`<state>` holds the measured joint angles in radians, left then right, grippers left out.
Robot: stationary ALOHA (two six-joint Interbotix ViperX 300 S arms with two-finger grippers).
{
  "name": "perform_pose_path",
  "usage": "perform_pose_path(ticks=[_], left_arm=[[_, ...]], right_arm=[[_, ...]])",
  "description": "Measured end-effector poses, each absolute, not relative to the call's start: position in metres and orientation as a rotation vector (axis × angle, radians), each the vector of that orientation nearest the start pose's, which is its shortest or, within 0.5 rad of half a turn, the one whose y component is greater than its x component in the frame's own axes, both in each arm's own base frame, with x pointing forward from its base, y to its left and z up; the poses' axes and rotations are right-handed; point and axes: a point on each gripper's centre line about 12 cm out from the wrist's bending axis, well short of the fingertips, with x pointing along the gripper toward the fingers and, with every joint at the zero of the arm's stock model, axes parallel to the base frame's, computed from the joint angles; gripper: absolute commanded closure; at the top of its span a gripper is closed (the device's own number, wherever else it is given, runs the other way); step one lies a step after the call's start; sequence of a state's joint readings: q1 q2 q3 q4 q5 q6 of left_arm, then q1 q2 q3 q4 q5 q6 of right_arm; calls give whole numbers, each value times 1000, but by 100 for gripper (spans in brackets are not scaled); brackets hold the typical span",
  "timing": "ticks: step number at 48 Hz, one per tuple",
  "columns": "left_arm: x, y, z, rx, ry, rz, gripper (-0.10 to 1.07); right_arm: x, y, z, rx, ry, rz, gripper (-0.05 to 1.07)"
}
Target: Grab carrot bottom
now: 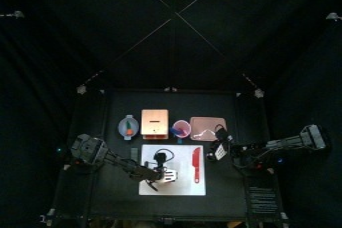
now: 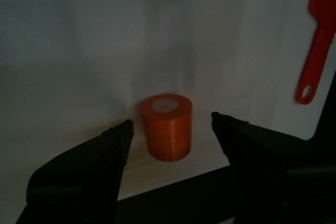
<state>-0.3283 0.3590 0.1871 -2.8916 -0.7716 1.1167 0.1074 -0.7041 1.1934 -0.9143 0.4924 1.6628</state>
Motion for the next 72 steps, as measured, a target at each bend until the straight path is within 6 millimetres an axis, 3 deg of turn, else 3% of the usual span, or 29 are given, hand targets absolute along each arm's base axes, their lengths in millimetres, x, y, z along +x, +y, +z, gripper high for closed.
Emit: perform_pose_path(ticks=[33,50,61,65,72], left_arm=[[434,-127,109,-1252,948,1009,3],[433,-128,109,-1260,954,1011,21],[431,-127,109,-1244,959,1007,22],[426,-123,114,-1226,956,1003,22],[413,-109,149,-1208,908,939,22]], right_arm=[[194,-23,174,541,647,-542,39],[194,-23,174,537,646,-543,39],[195,-23,174,538,644,-544,39],[194,-23,174,537,646,-543,39],[194,-23,174,537,646,-543,39]])
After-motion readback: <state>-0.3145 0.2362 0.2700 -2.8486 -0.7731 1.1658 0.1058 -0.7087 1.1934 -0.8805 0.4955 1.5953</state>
